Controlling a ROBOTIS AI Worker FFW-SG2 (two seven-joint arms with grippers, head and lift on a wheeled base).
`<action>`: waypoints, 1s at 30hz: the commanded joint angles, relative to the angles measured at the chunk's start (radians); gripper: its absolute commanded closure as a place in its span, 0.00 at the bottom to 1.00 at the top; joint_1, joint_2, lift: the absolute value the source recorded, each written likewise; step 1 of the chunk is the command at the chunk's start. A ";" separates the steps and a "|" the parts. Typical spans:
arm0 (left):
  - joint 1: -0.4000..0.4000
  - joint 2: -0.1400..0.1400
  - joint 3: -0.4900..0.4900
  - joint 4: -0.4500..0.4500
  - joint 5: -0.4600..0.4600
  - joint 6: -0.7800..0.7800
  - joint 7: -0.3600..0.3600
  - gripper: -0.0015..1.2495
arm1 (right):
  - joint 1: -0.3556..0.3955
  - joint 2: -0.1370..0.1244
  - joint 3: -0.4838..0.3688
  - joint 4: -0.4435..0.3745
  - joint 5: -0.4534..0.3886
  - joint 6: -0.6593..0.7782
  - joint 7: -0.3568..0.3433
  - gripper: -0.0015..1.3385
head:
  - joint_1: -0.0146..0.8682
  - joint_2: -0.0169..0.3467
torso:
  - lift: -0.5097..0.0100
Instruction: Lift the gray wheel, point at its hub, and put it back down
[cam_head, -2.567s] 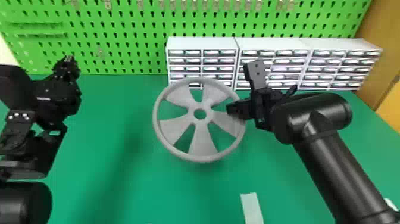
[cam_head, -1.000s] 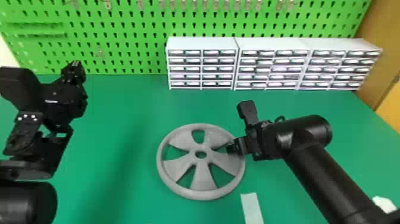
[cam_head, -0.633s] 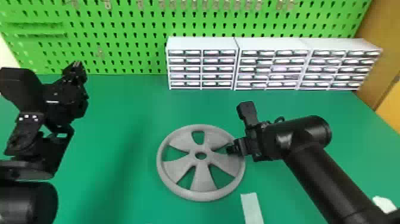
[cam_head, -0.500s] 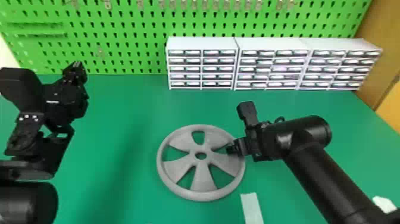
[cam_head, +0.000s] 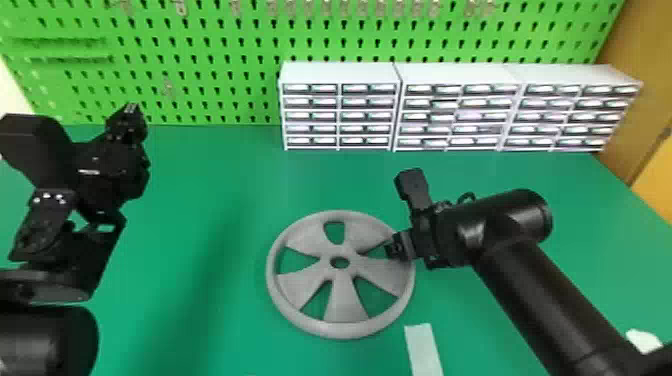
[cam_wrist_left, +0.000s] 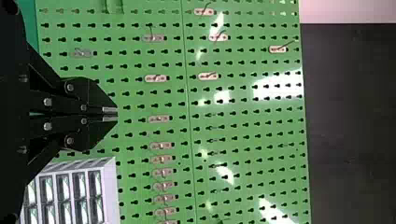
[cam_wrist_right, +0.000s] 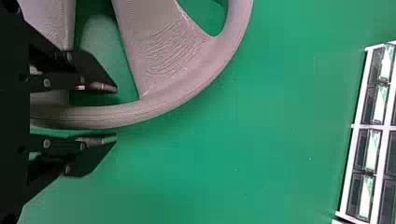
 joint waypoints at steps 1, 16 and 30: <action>0.000 0.000 0.000 0.002 0.002 0.000 0.000 0.98 | 0.000 0.002 -0.005 0.000 0.001 -0.004 0.000 0.58 | 0.80 0.18 | 0.81; 0.000 0.000 -0.003 0.003 0.004 0.002 0.000 0.98 | 0.007 -0.002 -0.114 -0.011 -0.023 -0.049 0.000 0.39 | 0.80 0.18 | 0.81; -0.028 0.002 -0.037 0.037 0.031 0.002 -0.041 0.98 | 0.107 -0.014 -0.252 -0.198 0.007 -0.250 0.000 0.38 | 0.80 0.18 | 0.81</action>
